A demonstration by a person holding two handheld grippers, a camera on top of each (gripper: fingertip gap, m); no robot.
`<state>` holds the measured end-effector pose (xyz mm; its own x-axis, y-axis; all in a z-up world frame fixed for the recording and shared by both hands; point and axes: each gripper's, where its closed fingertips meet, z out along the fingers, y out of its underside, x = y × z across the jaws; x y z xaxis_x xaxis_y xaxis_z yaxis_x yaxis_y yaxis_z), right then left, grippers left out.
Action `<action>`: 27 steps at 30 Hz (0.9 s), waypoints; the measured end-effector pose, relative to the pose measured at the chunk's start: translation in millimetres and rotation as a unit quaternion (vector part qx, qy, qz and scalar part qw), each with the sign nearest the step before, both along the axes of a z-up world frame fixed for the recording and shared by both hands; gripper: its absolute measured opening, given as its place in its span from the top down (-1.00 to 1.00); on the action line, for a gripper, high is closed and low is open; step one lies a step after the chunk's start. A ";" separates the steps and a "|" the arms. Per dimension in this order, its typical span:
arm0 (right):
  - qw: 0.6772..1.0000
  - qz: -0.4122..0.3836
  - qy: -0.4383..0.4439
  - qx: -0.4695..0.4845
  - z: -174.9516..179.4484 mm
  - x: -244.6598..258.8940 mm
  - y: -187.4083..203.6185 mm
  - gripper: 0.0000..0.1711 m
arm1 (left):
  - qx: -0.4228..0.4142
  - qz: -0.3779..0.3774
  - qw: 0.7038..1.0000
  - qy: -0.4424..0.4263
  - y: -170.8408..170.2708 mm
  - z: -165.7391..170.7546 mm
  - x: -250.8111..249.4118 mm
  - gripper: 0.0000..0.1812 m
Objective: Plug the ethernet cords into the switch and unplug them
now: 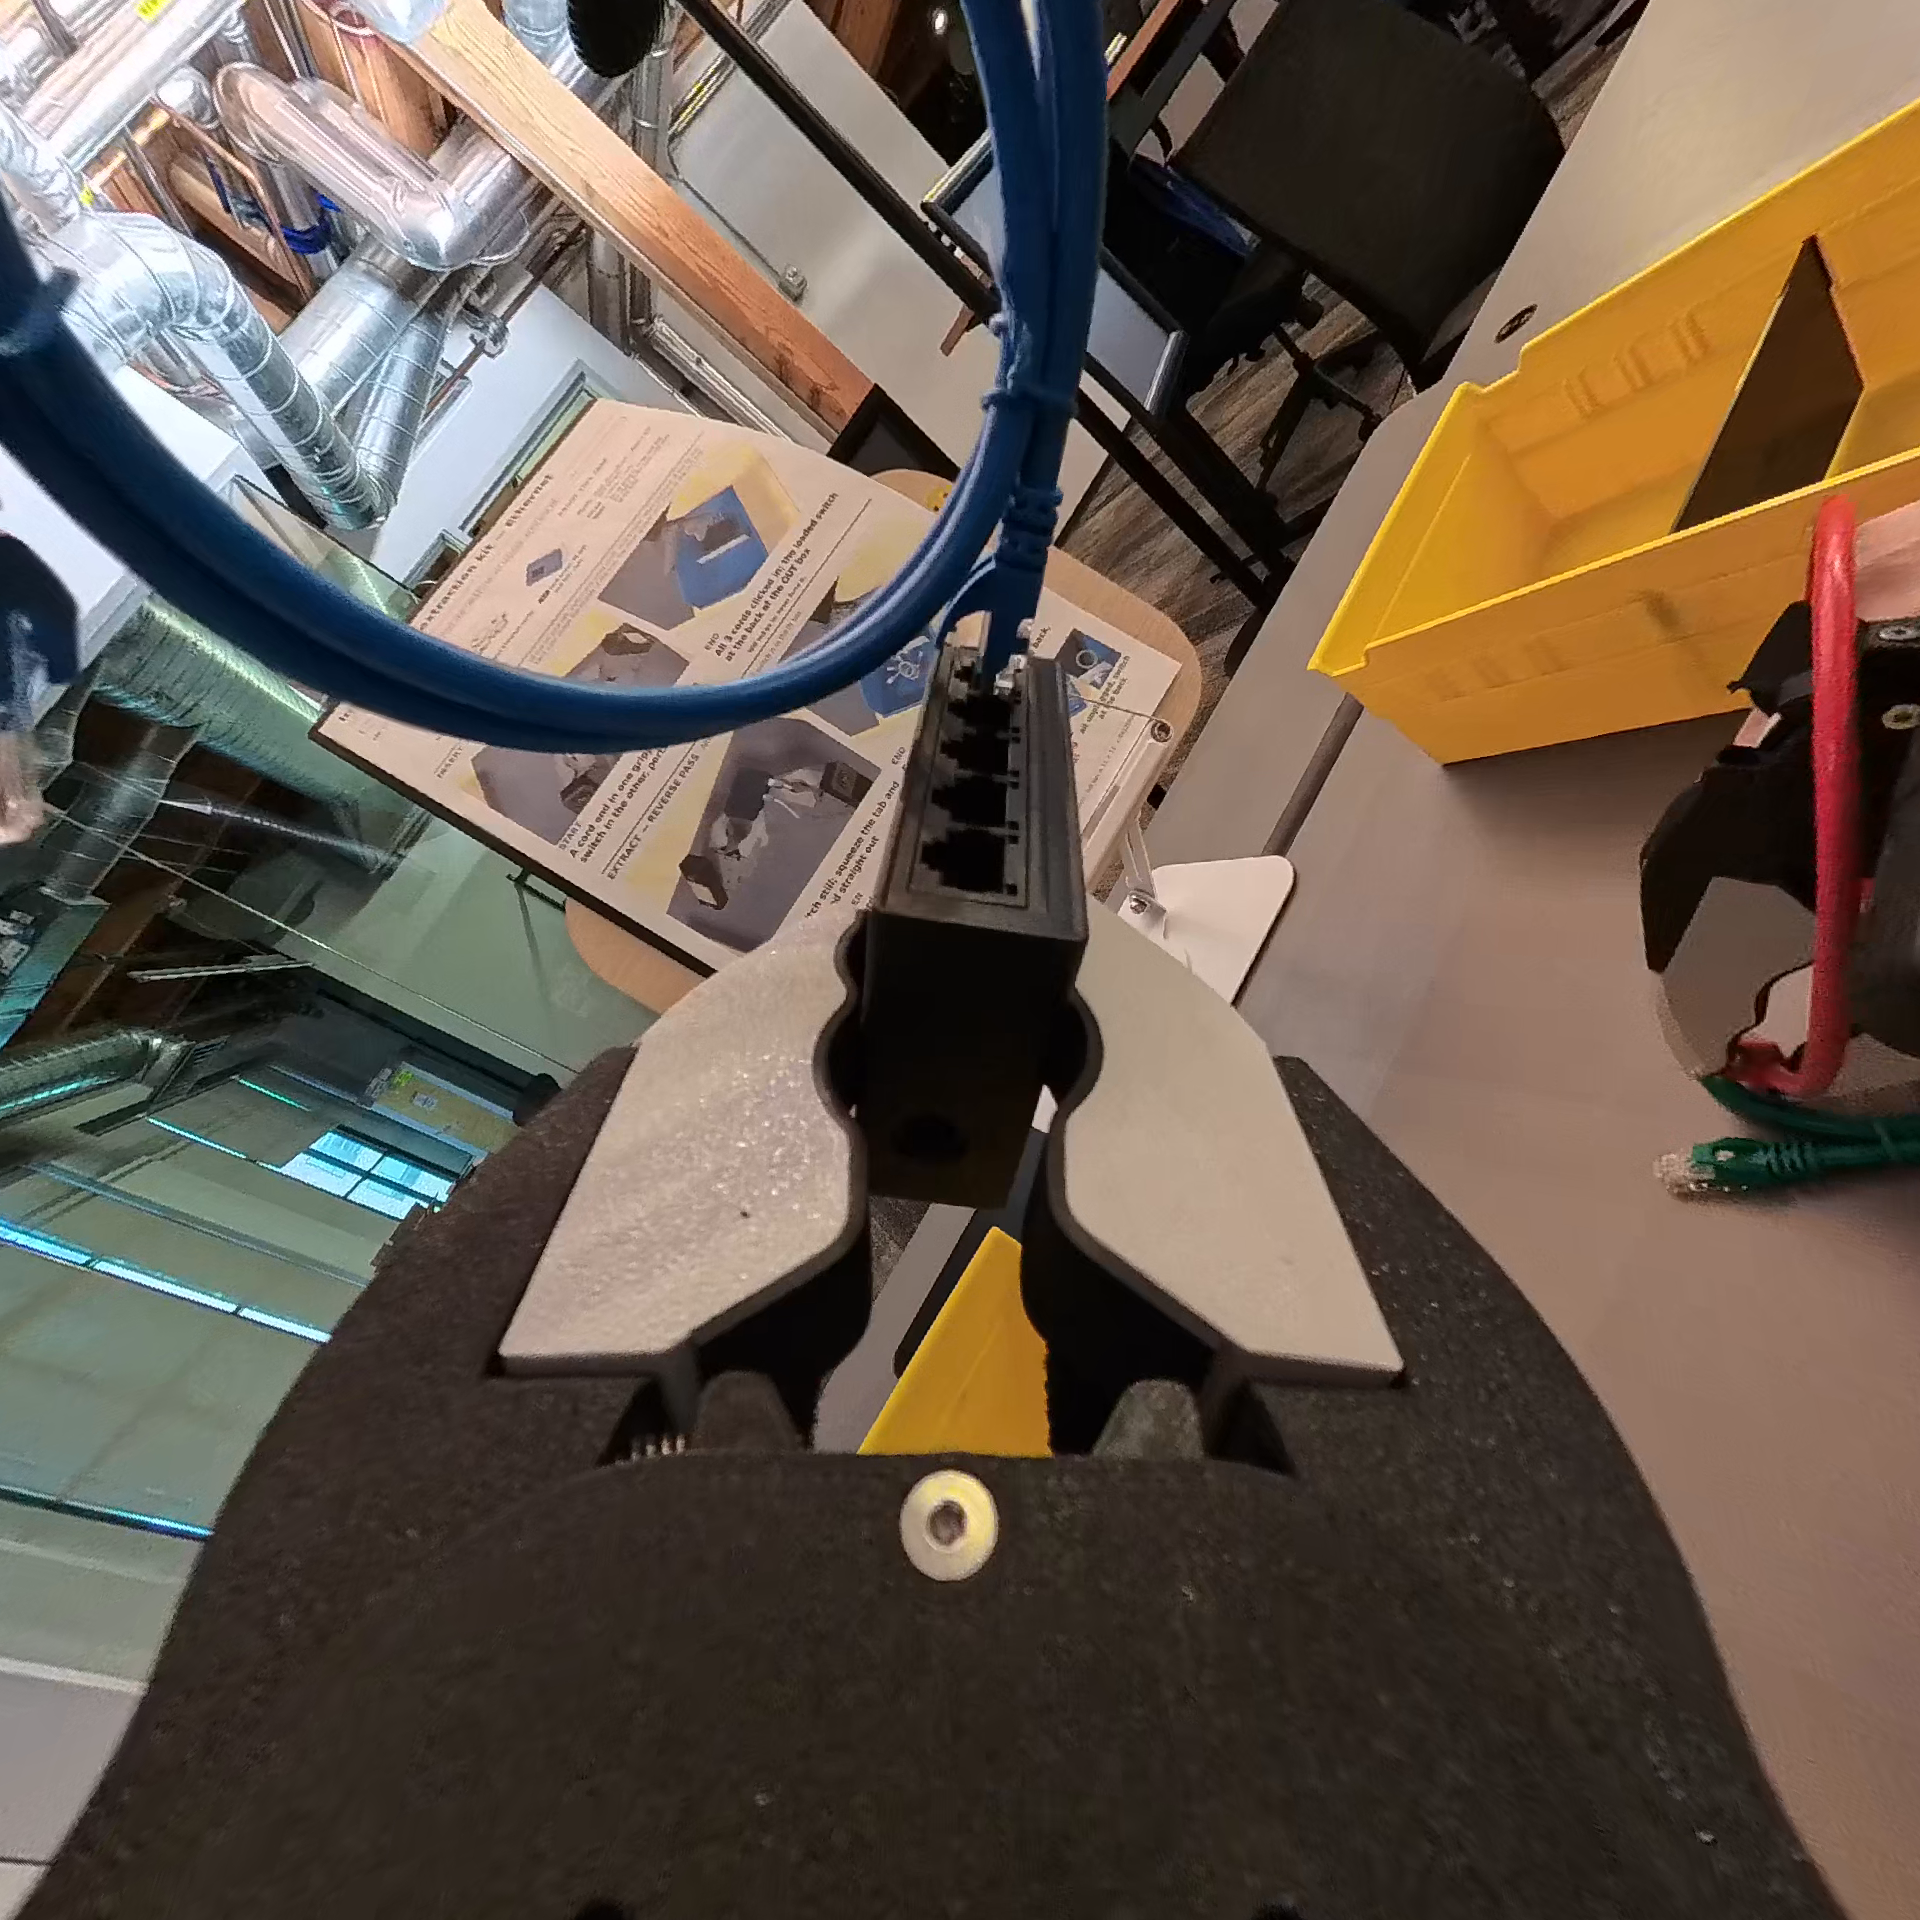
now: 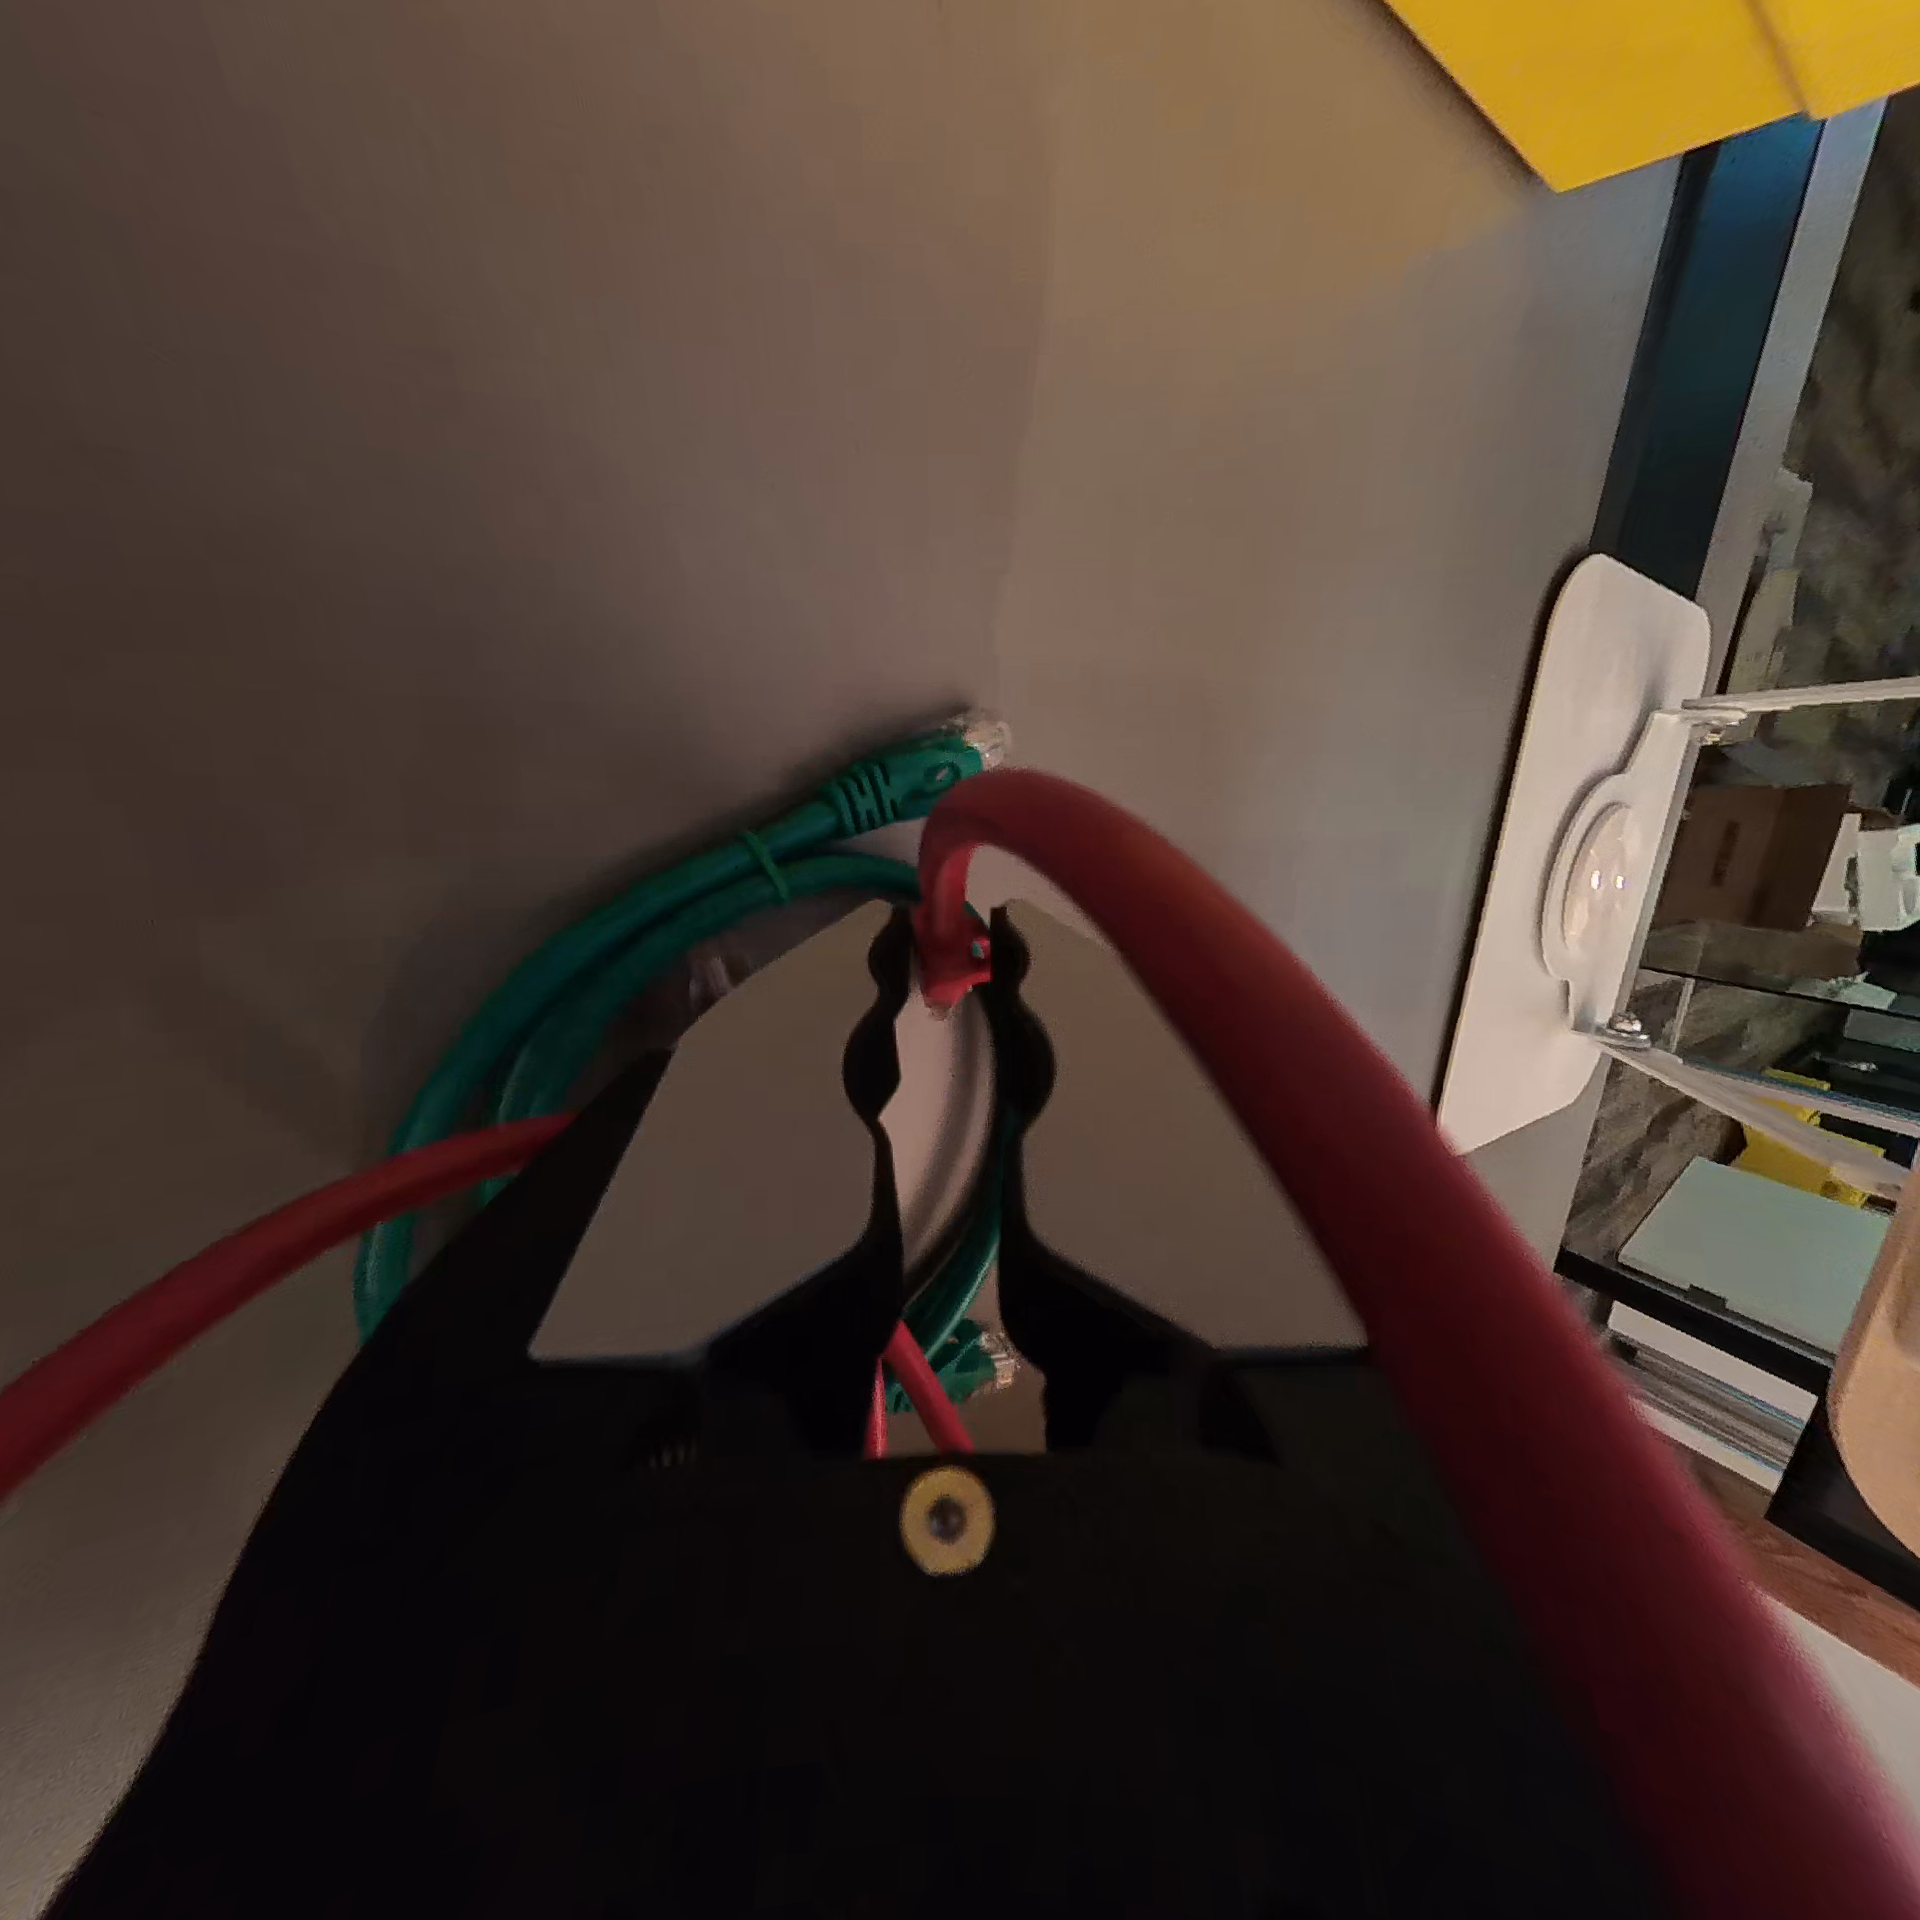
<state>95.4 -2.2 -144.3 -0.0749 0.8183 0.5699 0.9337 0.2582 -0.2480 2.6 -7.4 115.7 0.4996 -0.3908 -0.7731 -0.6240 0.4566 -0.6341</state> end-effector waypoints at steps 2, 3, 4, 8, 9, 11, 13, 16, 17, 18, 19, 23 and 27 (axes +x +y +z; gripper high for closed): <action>1.000 -0.001 0.010 -0.004 0.9 0.7 -0.6 0.82 | 0.000 0.000 1.000 0.000 -0.3 -0.5 0.8 0.66; 1.000 -0.003 0.017 -0.008 1.7 0.8 -1.9 0.82 | -0.001 -0.001 1.000 0.002 -0.4 -1.0 1.2 0.66; 1.000 -0.006 0.024 -0.009 3.4 1.9 -2.5 0.82 | 0.000 -0.001 1.000 0.002 -0.2 -1.2 1.3 0.66; 0.994 -0.015 0.111 -0.020 24.4 3.7 -10.3 0.83 | -0.004 -0.003 1.000 0.004 0.6 -3.3 2.5 0.66; 0.988 -0.008 0.149 -0.025 34.7 2.6 -15.0 0.83 | -0.005 -0.004 1.000 0.005 0.7 -4.2 3.0 0.66; 0.969 0.034 0.240 -0.037 62.5 -3.2 -32.4 0.83 | -0.007 -0.005 1.000 0.009 1.4 -6.4 4.3 0.66; 0.940 0.084 0.330 -0.024 98.3 -6.7 -50.2 0.83 | -0.007 -0.005 1.000 0.012 2.2 -8.5 6.0 0.66; 0.904 0.118 0.410 -0.031 135.6 -4.2 -71.0 0.83 | -0.009 -0.008 1.000 0.018 2.0 -11.8 10.0 0.66; 0.897 0.124 0.424 -0.033 143.0 -3.7 -75.7 0.83 | -0.009 -0.009 1.000 0.020 2.0 -13.0 11.4 0.66; 0.890 0.133 0.435 -0.029 150.1 -4.2 -80.7 0.83 | -0.012 -0.012 1.000 0.023 1.6 -15.0 13.5 0.66; 0.885 0.142 0.444 -0.024 157.3 -5.4 -86.0 0.83 | -0.014 -0.016 0.999 0.027 1.1 -17.6 16.3 0.66; 0.872 0.193 0.450 0.020 190.9 -9.1 -109.9 0.83 | -0.021 -0.028 0.998 0.049 0.3 -29.4 26.4 0.66; 0.859 0.234 0.448 0.080 226.4 -4.4 -125.6 0.82 | -0.020 -0.029 0.998 0.061 2.3 -36.5 31.4 0.67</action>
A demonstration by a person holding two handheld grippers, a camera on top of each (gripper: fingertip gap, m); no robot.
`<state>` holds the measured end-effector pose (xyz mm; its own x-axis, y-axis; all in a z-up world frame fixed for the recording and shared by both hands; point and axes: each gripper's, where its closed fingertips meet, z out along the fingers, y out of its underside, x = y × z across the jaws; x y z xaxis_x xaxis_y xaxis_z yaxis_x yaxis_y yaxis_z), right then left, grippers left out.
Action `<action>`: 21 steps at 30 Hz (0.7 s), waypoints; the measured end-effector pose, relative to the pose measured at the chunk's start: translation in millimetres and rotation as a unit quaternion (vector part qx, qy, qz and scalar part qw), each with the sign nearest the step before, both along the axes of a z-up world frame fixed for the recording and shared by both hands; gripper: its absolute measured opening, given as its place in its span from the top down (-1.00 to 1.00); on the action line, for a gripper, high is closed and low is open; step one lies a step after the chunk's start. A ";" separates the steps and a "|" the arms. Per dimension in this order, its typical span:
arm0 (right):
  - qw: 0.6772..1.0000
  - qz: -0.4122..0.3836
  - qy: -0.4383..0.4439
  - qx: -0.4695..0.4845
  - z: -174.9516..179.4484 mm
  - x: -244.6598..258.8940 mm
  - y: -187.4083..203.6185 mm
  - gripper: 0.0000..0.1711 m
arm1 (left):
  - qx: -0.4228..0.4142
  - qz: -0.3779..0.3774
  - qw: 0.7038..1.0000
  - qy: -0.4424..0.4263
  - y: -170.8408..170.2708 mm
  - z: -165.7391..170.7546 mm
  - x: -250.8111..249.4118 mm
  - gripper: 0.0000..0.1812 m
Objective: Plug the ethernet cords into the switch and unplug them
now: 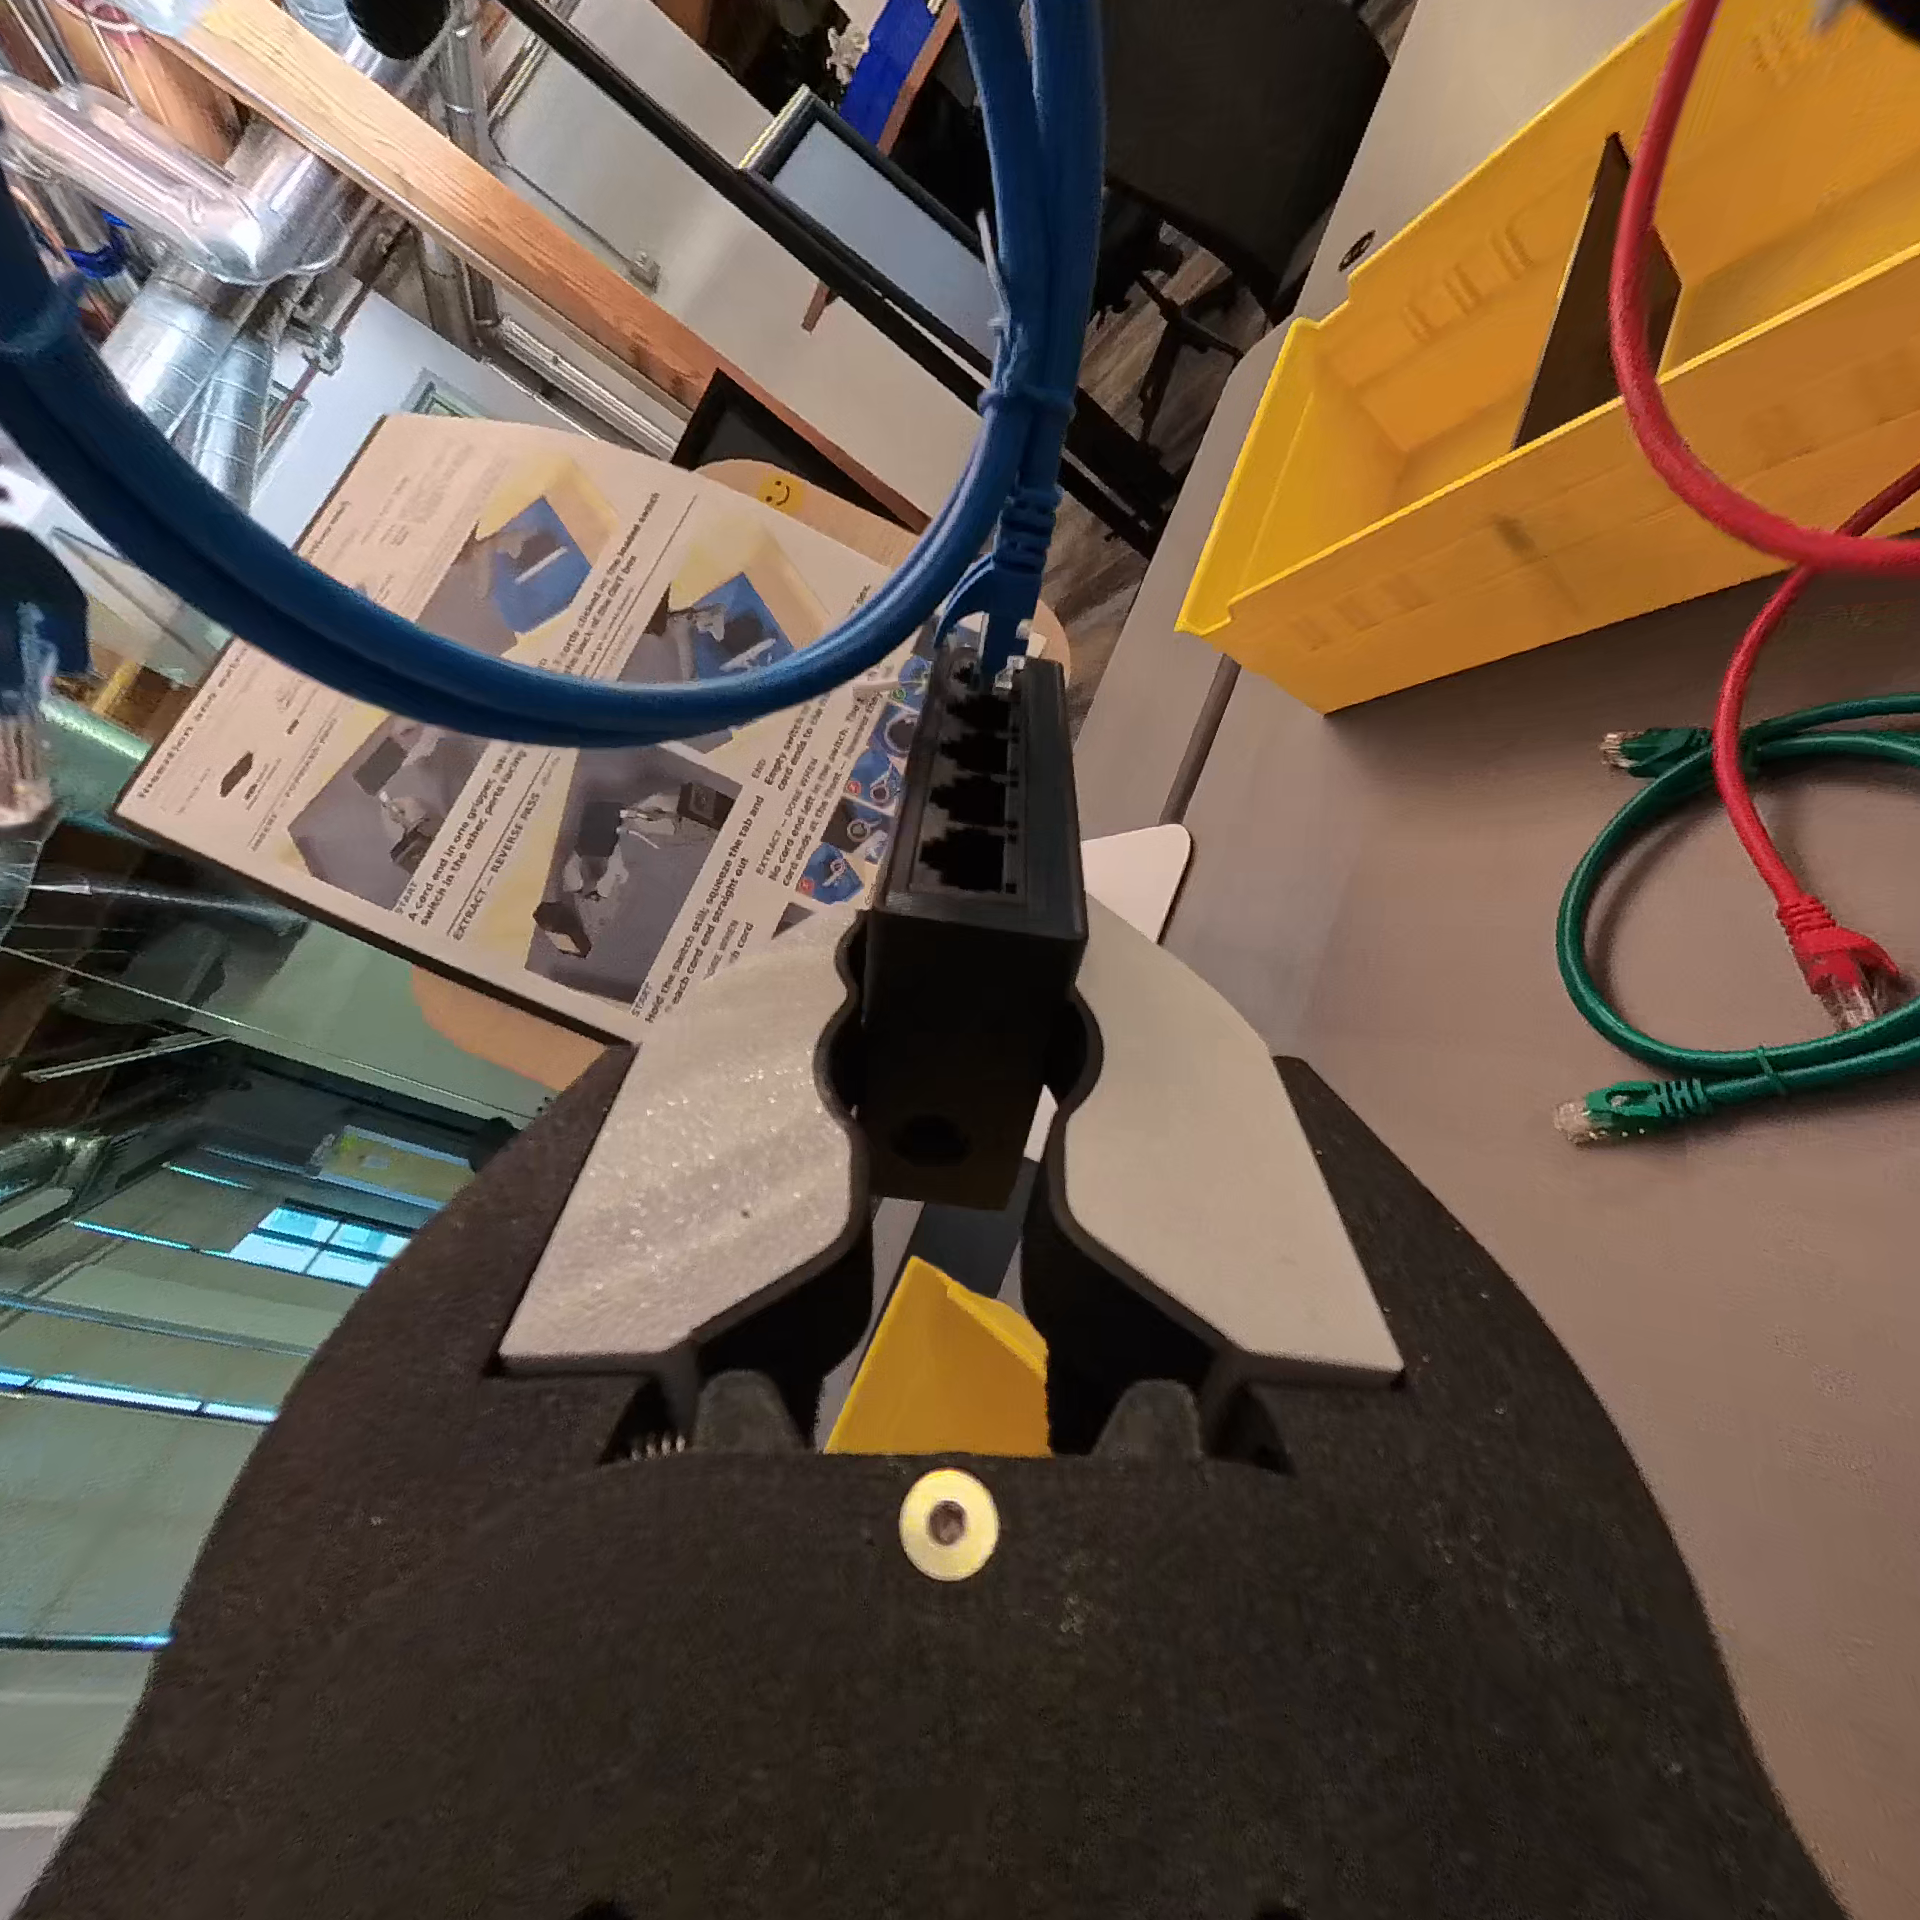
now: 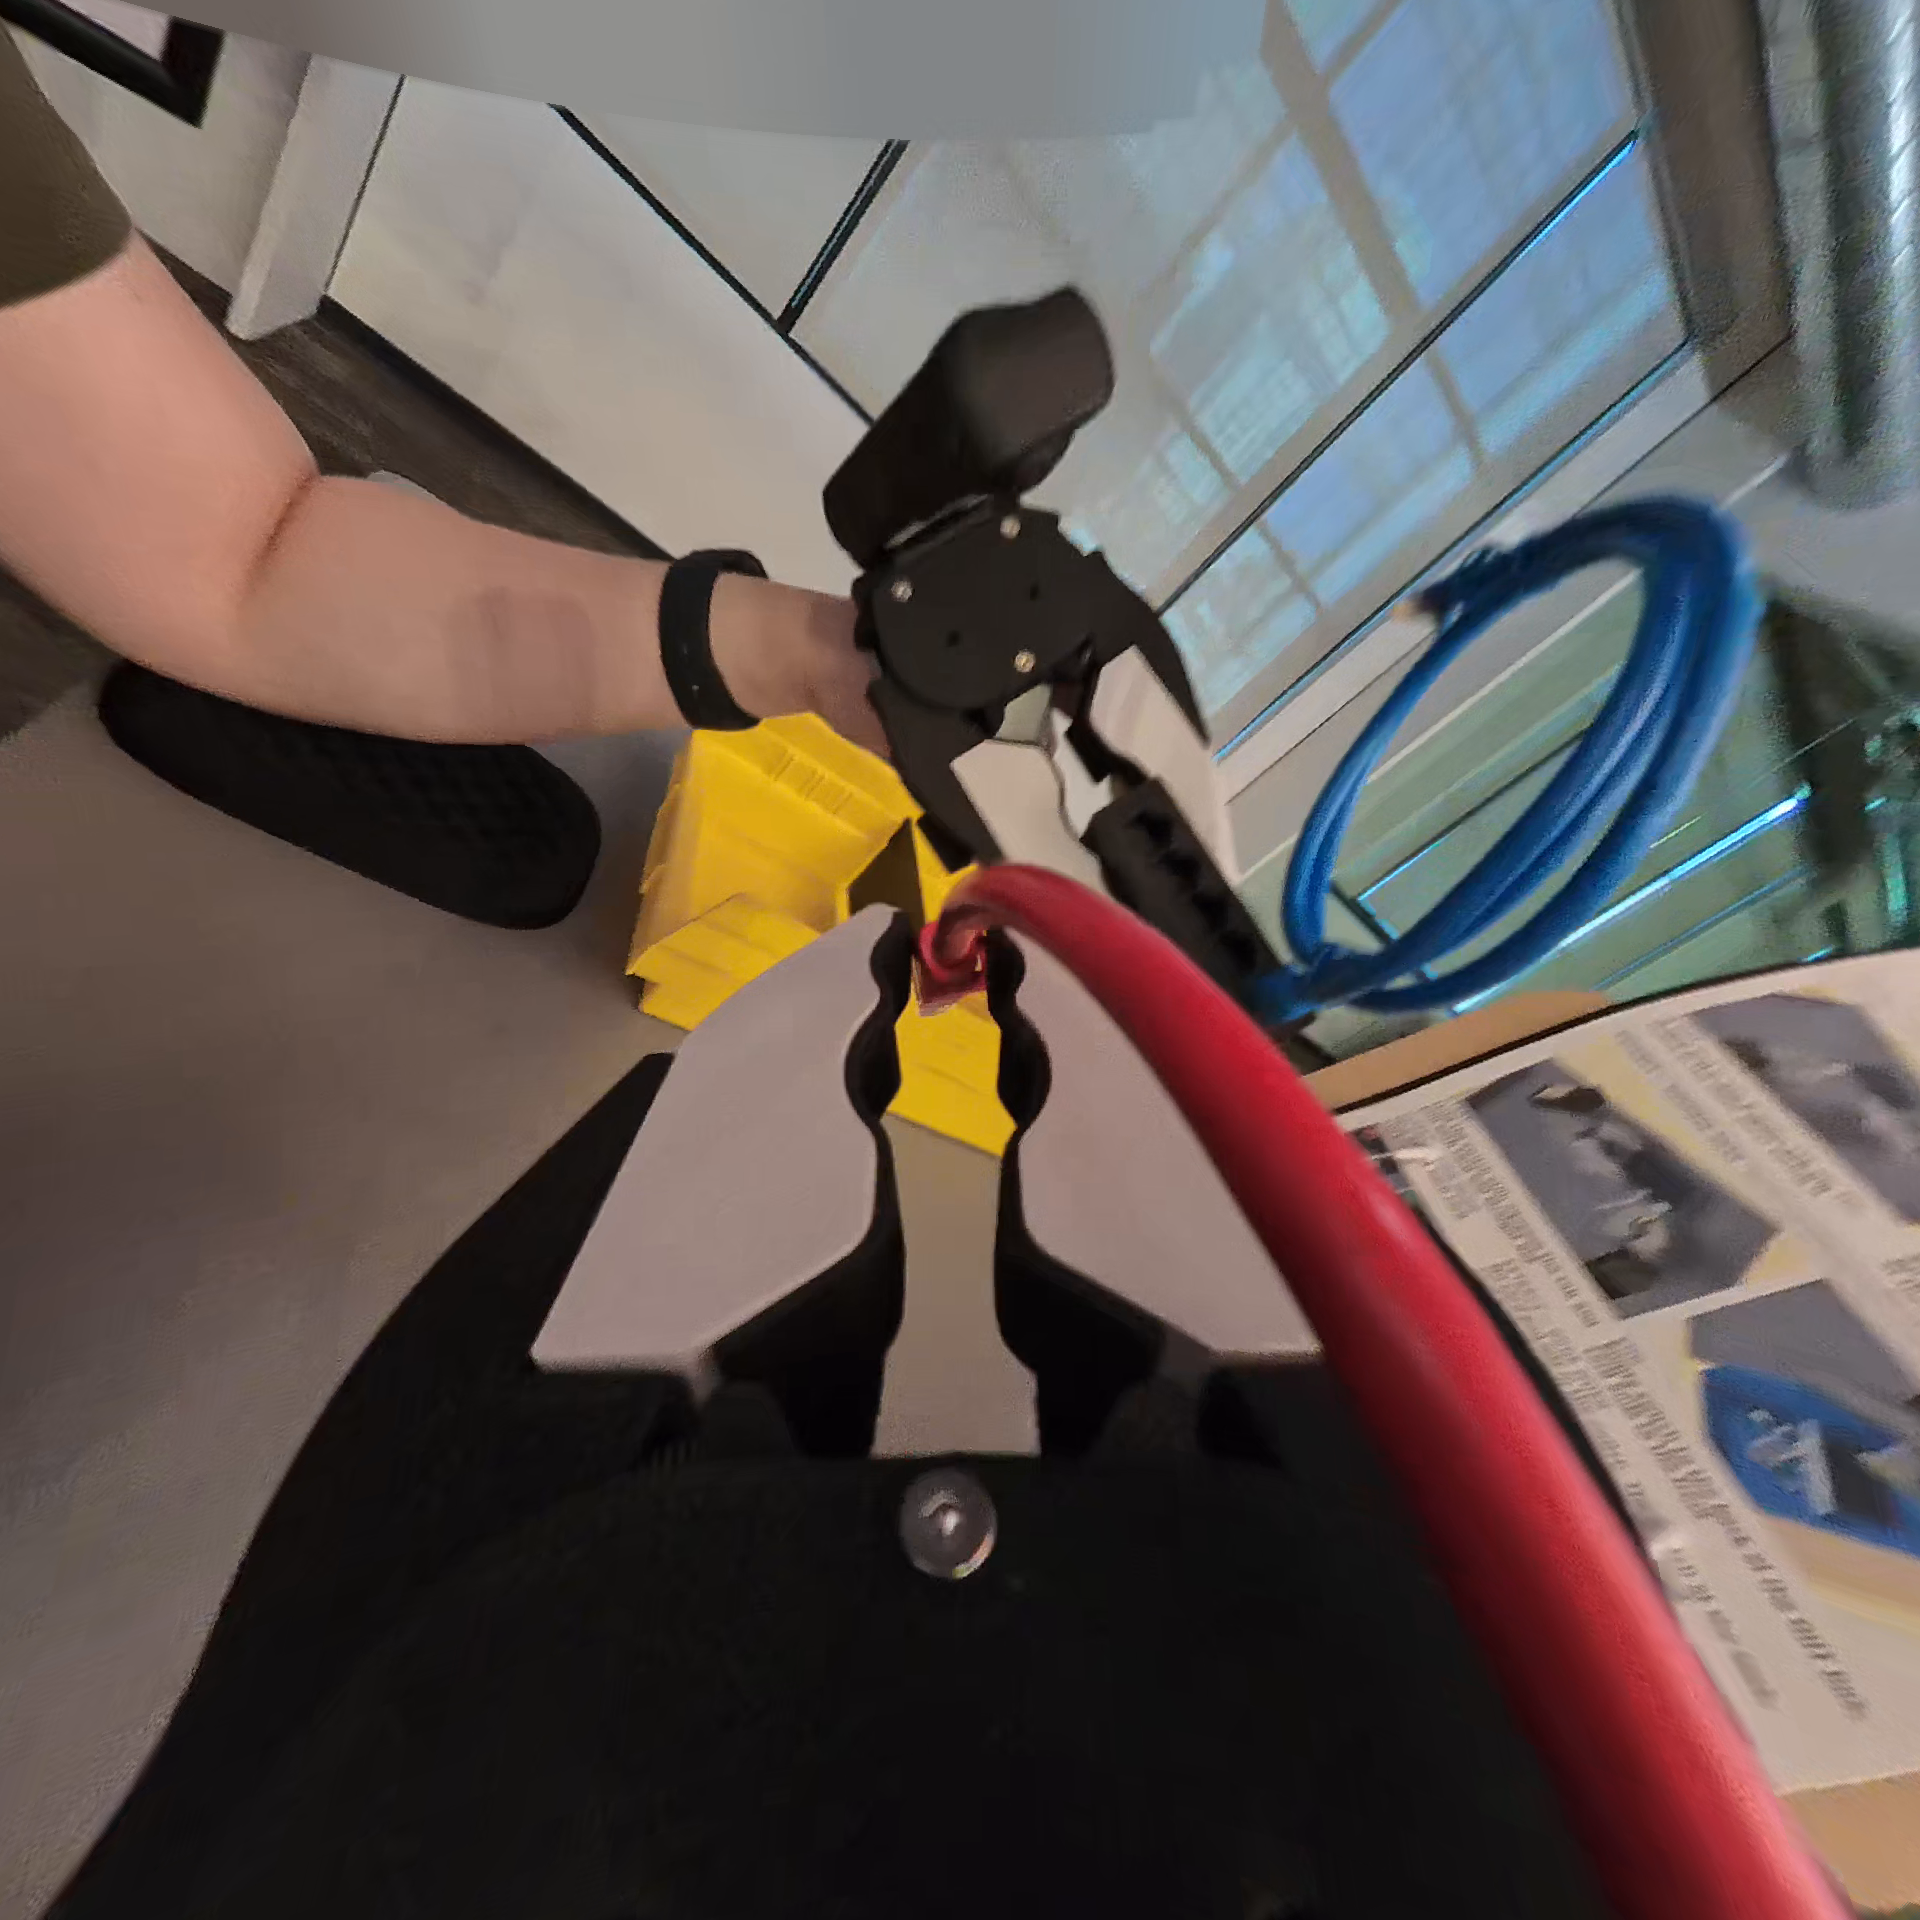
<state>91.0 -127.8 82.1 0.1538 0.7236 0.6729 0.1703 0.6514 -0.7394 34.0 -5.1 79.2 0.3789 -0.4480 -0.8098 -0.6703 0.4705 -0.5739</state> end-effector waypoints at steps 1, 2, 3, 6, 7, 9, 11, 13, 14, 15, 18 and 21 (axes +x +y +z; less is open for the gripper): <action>1.000 -0.003 -0.002 0.017 5.8 1.3 -1.5 0.83 | 0.002 -0.006 1.000 0.000 -1.4 -0.5 2.7 0.67; 0.999 -0.007 -0.008 0.034 10.0 1.9 -1.9 0.84 | 0.005 -0.013 1.000 -0.001 -3.5 -0.6 5.7 0.66; 0.998 -0.016 -0.014 0.054 13.9 2.4 -0.8 0.85 | 0.011 -0.023 1.000 -0.002 -6.4 -0.1 9.2 0.66; 0.991 -0.038 -0.022 0.129 26.7 1.0 0.9 0.83 | 0.028 -0.059 0.998 -0.005 -17.4 1.1 19.8 0.66; 0.987 -0.043 -0.024 0.152 30.5 -0.8 0.1 0.83 | 0.025 -0.070 0.997 -0.008 -20.4 0.4 22.9 0.67; 0.979 -0.052 -0.038 0.194 35.3 -6.0 -1.7 0.83 | 0.023 -0.096 0.995 -0.008 -26.5 -3.0 28.9 0.66; 0.967 -0.067 -0.054 0.241 37.2 -11.1 -0.6 0.84 | 0.029 -0.100 0.995 -0.006 -27.5 -4.7 31.9 0.66; 0.959 -0.079 -0.065 0.266 37.0 -14.2 3.4 0.84 | 0.028 -0.105 0.994 -0.006 -28.5 -6.1 33.7 0.67; 0.957 -0.083 -0.069 0.268 36.2 -14.6 6.4 0.84 | 0.028 -0.104 0.994 -0.008 -27.7 -5.7 33.1 0.67; 0.956 -0.090 -0.072 0.269 35.7 -14.3 9.7 0.84 | 0.028 -0.100 0.995 -0.010 -26.2 -5.4 31.9 0.67; 0.954 -0.107 -0.074 0.269 32.8 -15.2 18.1 0.84 | 0.032 -0.095 0.995 -0.011 -24.6 -4.3 30.3 0.67; 0.953 -0.119 -0.065 0.272 29.6 -20.5 18.7 0.84 | 0.034 -0.090 0.995 -0.014 -23.8 -3.7 31.5 0.67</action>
